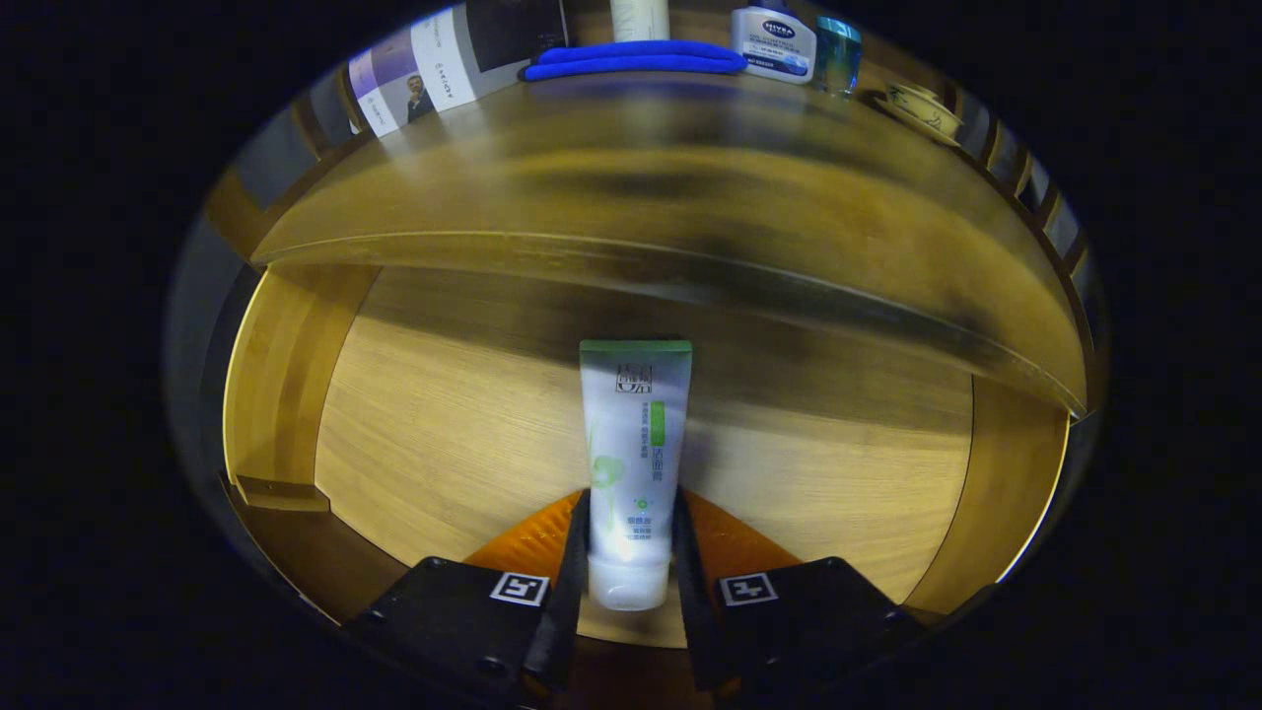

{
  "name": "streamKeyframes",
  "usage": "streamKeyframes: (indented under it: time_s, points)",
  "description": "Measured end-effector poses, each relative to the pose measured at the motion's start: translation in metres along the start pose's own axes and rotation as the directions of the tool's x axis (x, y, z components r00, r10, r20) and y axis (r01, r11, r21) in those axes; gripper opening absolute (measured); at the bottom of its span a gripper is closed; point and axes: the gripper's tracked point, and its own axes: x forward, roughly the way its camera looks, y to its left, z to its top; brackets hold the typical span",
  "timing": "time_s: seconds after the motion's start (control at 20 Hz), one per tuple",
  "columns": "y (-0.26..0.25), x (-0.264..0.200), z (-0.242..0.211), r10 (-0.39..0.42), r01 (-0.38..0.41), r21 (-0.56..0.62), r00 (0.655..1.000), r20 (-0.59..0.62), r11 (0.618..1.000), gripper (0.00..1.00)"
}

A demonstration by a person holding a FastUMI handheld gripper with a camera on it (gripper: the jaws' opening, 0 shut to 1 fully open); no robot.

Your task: Pull open the drawer, take out the items inside it, and place them on the countertop above the cabinet.

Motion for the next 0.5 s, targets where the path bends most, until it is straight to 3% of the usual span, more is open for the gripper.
streamKeyframes:
  time_s: [0.05, 0.35, 0.5]
  points:
    - [0.002, -0.001, -0.004, 0.004, -0.004, 0.001, 1.0, 0.008, 1.0, 0.41]
    - [0.015, -0.018, -0.003, 0.092, -0.092, -0.004, 0.995, 0.029, 0.996, 0.41]
    - [0.006, -0.035, 0.006, 0.086, -0.086, -0.008, 0.994, 0.071, 0.996, 0.41]
